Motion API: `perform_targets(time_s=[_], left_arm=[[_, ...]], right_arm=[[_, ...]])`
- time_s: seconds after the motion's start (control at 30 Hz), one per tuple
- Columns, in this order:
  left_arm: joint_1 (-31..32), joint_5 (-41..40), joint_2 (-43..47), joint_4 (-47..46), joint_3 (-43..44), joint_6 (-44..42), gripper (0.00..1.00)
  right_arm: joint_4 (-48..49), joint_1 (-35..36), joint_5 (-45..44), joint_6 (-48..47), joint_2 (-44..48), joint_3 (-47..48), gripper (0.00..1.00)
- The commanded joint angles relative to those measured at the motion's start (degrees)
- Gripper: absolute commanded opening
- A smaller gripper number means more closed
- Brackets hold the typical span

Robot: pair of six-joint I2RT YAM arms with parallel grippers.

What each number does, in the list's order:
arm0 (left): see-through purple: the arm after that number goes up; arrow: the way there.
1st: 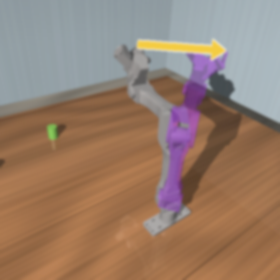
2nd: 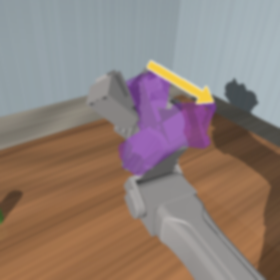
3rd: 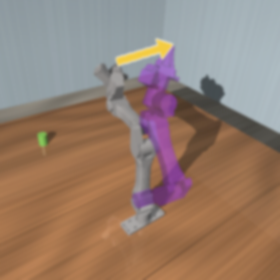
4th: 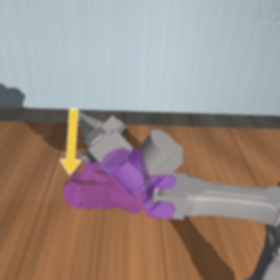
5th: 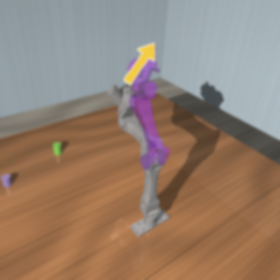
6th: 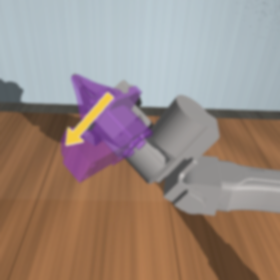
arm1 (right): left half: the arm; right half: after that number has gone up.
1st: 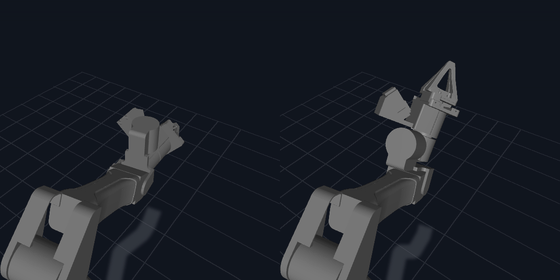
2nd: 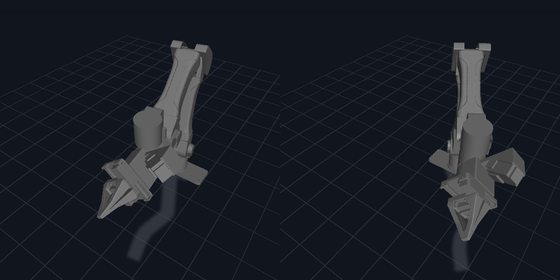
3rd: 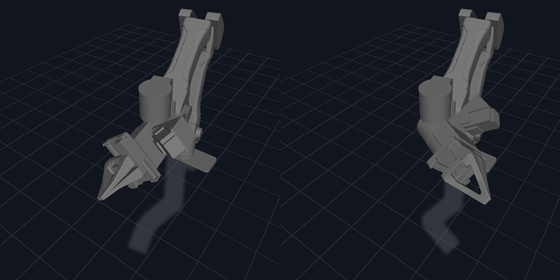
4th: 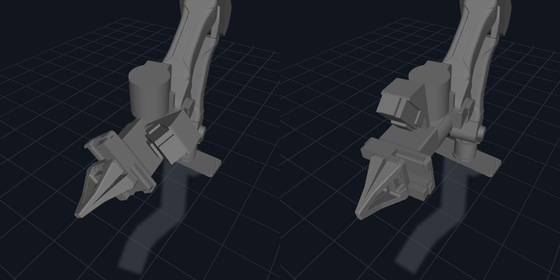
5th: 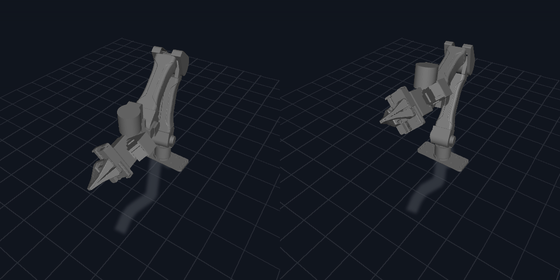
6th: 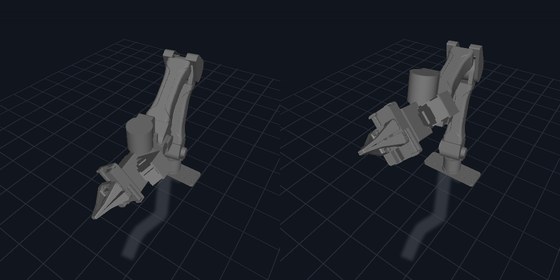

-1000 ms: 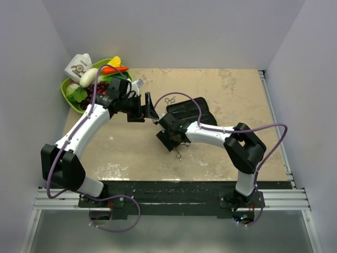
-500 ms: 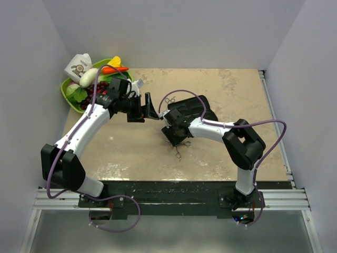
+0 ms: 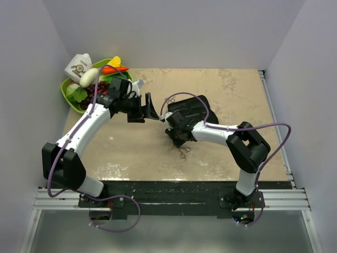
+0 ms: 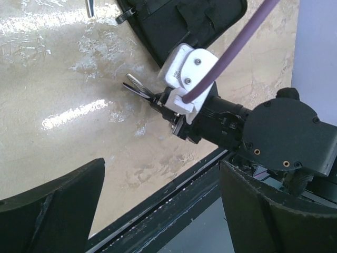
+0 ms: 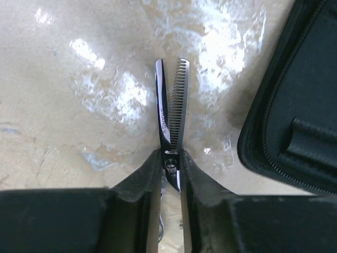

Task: Sort the hair-cutting tools
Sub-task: Pick up the scissors from the center of the board.

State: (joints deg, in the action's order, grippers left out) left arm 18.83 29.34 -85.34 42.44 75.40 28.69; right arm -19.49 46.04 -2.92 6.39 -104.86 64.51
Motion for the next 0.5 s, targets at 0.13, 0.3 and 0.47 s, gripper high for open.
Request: perform_targets(time_s=[0.13, 0.3, 0.47], left_arm=[[0.07, 0.63, -1.23, -2.27, 0.01, -1.09, 0.92], [0.07, 0.63, -2.81, -2.71, 0.98, -1.18, 0.92], [0.07, 1.15, -4.13, -3.15, 1.77, -1.18, 0.92]], right_arm=[[-4.42, 0.89, -0.24, 3.19, 2.99, -4.48, 0.00], [-5.56, 0.98, -1.48, 3.10, 5.10, -3.26, 0.00], [-8.81, 0.98, -2.53, 2.57, 9.04, -1.41, 0.00]])
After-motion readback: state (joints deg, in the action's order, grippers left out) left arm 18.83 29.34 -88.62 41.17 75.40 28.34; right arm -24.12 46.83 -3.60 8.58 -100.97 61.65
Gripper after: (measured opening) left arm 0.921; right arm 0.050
